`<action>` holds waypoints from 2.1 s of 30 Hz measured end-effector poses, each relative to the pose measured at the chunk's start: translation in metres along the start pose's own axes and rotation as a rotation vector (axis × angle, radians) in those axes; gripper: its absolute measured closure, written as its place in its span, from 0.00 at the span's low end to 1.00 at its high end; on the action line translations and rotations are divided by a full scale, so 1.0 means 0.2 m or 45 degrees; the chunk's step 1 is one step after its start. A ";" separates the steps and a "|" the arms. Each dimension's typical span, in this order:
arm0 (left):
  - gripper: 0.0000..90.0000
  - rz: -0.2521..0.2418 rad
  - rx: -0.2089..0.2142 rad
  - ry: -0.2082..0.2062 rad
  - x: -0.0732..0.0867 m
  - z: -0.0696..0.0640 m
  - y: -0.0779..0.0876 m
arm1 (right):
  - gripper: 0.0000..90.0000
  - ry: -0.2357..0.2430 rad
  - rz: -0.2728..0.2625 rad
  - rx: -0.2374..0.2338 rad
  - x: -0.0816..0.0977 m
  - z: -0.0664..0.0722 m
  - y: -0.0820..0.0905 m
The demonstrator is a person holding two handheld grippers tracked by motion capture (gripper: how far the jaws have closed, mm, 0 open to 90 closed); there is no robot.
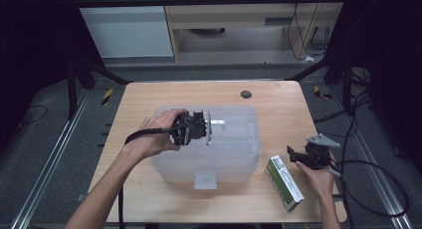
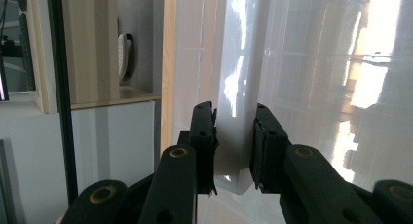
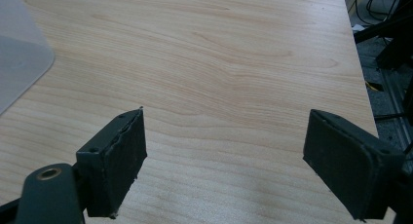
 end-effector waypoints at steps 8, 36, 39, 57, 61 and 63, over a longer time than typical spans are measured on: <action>0.82 0.001 0.011 0.001 0.00 0.01 0.00 | 0.24 0.008 -0.017 -0.036 -0.03 0.01 0.02; 0.82 0.000 0.036 0.008 0.00 0.04 0.01 | 0.59 0.086 -0.136 -0.235 -0.24 0.18 0.28; 0.82 -0.012 0.032 0.016 0.00 0.04 0.00 | 0.62 0.101 -0.144 -0.269 -0.26 0.20 0.29; 0.81 -0.002 0.033 0.047 0.00 0.10 0.01 | 0.85 0.215 -0.114 -0.392 -0.29 0.32 0.40; 0.81 0.000 0.037 0.062 0.00 0.11 0.01 | 0.89 0.226 -0.075 -0.427 -0.28 0.35 0.41; 0.81 -0.005 0.037 0.065 0.00 0.12 0.01 | 0.92 0.221 -0.069 -0.449 -0.28 0.37 0.42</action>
Point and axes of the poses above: each handheld gripper's, and its own axes: y roughly backward along the jaws, x roughly out of its underside, z roughly to its left, the point moved 7 cm from there along -y, roughly forward along the jaws, and after that the axes turned 9 degrees about x, right-handed, at the moved point
